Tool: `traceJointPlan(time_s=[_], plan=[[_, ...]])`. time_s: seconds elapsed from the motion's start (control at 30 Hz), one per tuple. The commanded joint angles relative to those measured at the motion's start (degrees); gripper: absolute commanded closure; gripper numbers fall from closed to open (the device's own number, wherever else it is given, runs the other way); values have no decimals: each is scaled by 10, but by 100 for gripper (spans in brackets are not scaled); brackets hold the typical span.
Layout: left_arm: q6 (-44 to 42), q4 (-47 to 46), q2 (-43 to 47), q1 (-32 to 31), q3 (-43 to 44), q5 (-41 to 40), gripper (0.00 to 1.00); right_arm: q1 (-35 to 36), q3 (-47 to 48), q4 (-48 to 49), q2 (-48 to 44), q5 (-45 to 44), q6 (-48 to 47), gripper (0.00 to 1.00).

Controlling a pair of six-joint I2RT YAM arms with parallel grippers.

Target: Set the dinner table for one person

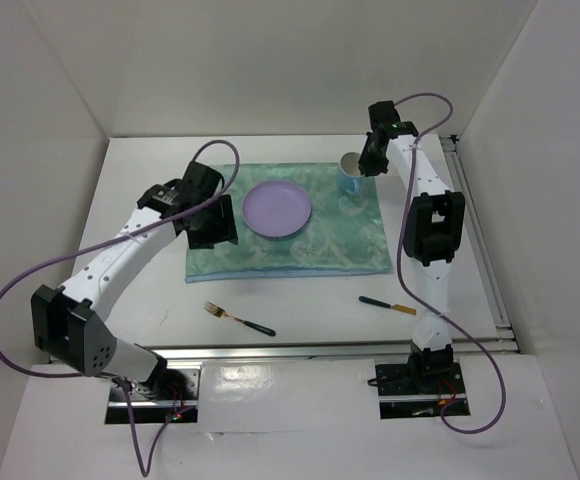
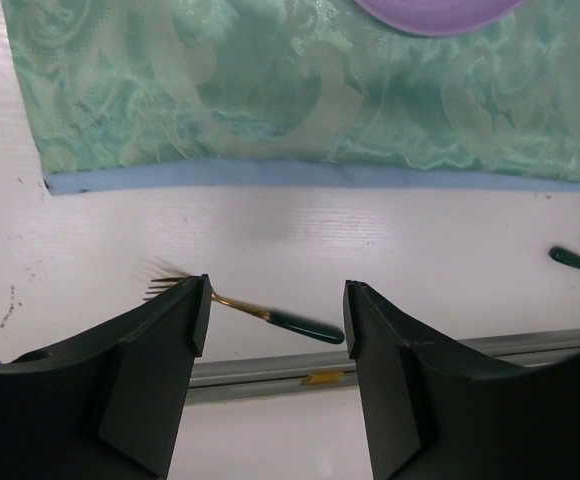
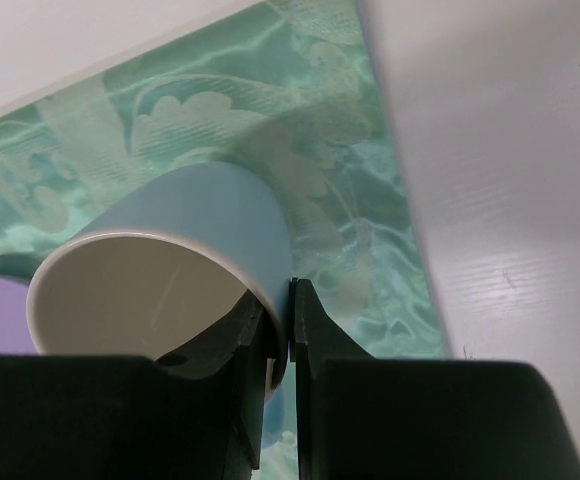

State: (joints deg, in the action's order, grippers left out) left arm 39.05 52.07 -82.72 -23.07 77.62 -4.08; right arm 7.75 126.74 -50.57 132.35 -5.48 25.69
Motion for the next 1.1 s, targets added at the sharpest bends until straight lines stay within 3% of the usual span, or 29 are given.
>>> traceJointPlan(time_s=[0.0, 0.17, 0.27, 0.3, 0.37, 0.4, 0.43, 0.53, 0.77, 1.07], plan=[[44, -22, 39, -14, -19, 0, 28, -5, 34, 30, 4, 13, 9, 100], [72, -36, 67, -54, -71, 12, 15, -5, 0, 52, 10, 2, 15, 100], [91, -36, 67, -75, -95, 12, 14, -5, -7, 61, 15, 2, 15, 99], [96, -36, 67, -75, -100, 12, 14, -5, -7, 67, 15, 2, 15, 94], [113, -36, 72, -91, -120, 25, 14, -5, -7, 73, 15, 15, 15, 74], [119, -36, 72, -91, -128, 31, 14, -5, -7, 79, 8, 24, 15, 52], [125, -36, 72, -91, -133, 31, 14, 1, -7, 79, 3, 29, 15, 41], [155, -36, 72, -104, -157, 38, 14, 1, -7, 91, -20, 42, 15, 18], [248, -36, 77, -123, -224, 54, 17, 1, -2, 85, -83, 49, -1, 7], [410, -66, 68, -179, -284, 18, 25, 17, -241, 146, -312, 49, -6, 6]])
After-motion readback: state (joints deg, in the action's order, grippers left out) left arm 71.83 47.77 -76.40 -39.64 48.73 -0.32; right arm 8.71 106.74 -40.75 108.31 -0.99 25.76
